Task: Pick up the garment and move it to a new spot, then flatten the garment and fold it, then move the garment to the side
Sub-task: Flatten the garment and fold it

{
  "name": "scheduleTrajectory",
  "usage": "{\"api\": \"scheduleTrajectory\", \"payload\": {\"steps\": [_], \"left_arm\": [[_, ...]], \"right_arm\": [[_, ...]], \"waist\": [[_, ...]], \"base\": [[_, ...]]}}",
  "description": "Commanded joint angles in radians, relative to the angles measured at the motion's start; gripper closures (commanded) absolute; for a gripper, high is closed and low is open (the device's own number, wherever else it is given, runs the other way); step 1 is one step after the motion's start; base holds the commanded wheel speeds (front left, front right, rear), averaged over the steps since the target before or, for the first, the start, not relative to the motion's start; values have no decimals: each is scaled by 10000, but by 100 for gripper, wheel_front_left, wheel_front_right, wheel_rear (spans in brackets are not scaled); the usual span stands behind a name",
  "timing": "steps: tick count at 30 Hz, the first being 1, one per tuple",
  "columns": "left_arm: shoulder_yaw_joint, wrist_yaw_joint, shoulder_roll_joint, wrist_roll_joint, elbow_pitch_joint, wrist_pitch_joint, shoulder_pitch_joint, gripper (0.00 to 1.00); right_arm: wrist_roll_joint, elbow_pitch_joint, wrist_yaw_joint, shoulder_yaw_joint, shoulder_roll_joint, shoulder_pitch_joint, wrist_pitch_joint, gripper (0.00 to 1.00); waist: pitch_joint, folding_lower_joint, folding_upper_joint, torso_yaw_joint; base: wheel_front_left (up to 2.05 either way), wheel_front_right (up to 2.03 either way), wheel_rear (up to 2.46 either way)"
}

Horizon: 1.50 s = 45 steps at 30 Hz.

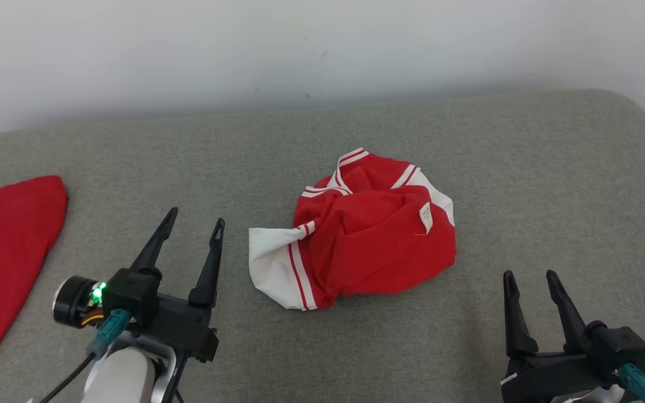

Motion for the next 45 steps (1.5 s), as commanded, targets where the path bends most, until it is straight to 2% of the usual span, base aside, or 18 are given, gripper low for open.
{"api": "scheduleTrajectory", "payload": {"steps": [1, 13, 21, 25, 28, 29, 31, 38, 45], "left_arm": [[-241, 22, 113, -110, 139, -33, -278, 0], [-2931, 21, 1218, -1034, 2006, 270, -2248, 0], [-4599, 22, 1927, -1843, 3045, 660, -2782, 0], [-5084, 22, 2072, -2177, 3559, 609, -3089, 0], [-5382, 22, 1914, -2379, 3985, 555, -3342, 0], [-5470, 22, 1879, -2439, 4162, 532, -3448, 51], [-5593, 22, 1782, -2555, 4539, 492, -3617, 100], [-5342, 43, 1489, -3065, 5247, 63, -3977, 100], [-4800, 284, 1638, -3339, 4393, -29, -3531, 100]], "right_arm": [[48, 24, -25, -21, -3, -72, -61, 0], [203, 64, -25, 23, -3, -274, -95, 0], [290, -35, -25, 21, -1, -268, -87, 0], [294, -60, -25, 31, -3, -281, -86, 0], [285, -43, -25, 53, -1, -313, -87, 0], [271, -26, -25, 75, -3, -322, -87, 0], [245, 7, -25, 121, -3, -346, -87, 0], [154, 57, -25, -44, -1, -158, -86, 0], [218, 71, -25, -235, -3, 109, -85, 0]], "waist": [[268, -1, -1, -376], [699, -1, -1, -1238], [846, -1, -1, -1572], [901, -1, -1, -1644], [905, -1, -1, -1639], [892, -1, -1, -1622], [856, -1, -1, -1591], [508, -1, -1, -1149], [122, -1, -1, -191]], "base": [[0, 0, 0], [0, 0, 0], [0, 0, 0], [0, 0, 0], [0, 0, 0], [0, 0, 0], [0, 0, 0], [0, 0, 0], [0, 0, 0]]}}
